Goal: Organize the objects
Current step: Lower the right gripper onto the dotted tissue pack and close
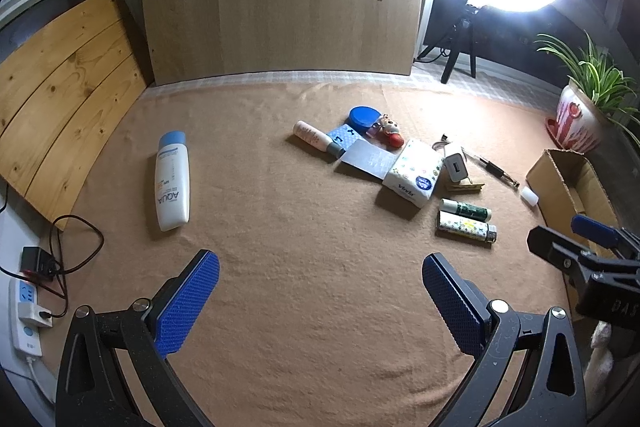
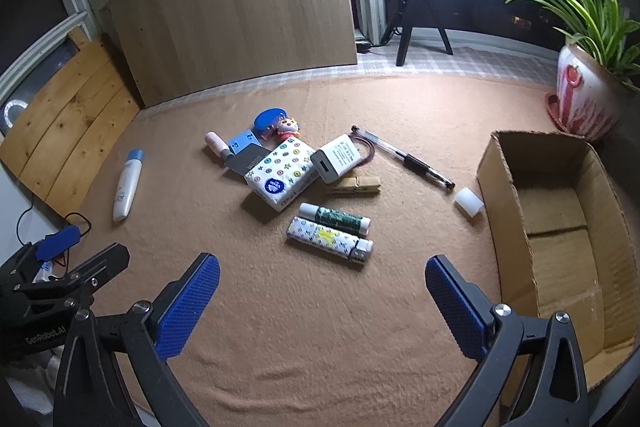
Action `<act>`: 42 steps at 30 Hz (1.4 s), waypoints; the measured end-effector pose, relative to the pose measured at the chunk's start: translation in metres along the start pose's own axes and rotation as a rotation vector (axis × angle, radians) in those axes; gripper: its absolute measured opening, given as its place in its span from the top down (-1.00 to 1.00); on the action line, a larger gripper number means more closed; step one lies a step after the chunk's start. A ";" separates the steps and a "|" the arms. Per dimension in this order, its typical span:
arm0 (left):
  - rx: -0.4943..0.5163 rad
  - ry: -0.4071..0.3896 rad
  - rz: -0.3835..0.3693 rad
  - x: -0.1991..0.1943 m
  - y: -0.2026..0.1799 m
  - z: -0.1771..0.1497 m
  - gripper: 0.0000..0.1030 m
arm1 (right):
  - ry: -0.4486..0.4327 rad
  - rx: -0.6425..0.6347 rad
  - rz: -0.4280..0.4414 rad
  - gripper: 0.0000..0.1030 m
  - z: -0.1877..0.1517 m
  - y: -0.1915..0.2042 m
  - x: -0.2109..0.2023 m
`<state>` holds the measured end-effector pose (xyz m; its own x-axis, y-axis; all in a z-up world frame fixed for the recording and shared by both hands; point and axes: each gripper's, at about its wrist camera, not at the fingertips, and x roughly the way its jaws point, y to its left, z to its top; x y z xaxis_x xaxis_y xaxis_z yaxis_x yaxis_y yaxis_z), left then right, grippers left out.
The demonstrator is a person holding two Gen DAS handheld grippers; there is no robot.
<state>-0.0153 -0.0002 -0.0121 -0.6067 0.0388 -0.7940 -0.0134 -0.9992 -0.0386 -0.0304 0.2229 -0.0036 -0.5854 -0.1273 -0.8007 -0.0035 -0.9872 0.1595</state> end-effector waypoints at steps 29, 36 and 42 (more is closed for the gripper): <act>-0.139 0.036 0.108 -0.009 0.070 -0.031 -0.99 | 0.256 0.117 0.197 0.19 0.124 0.005 0.148; -0.183 0.048 0.125 -0.011 0.090 -0.039 -0.99 | 0.318 0.114 0.172 0.21 0.124 0.009 0.176; -0.174 0.053 0.114 -0.010 0.086 -0.038 -0.99 | 0.364 0.124 0.205 0.21 0.112 0.013 0.178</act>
<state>0.0201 -0.0859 -0.0306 -0.5541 -0.0692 -0.8296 0.1932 -0.9800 -0.0473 -0.2251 0.1984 -0.0795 -0.2597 -0.3668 -0.8933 -0.0276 -0.9219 0.3865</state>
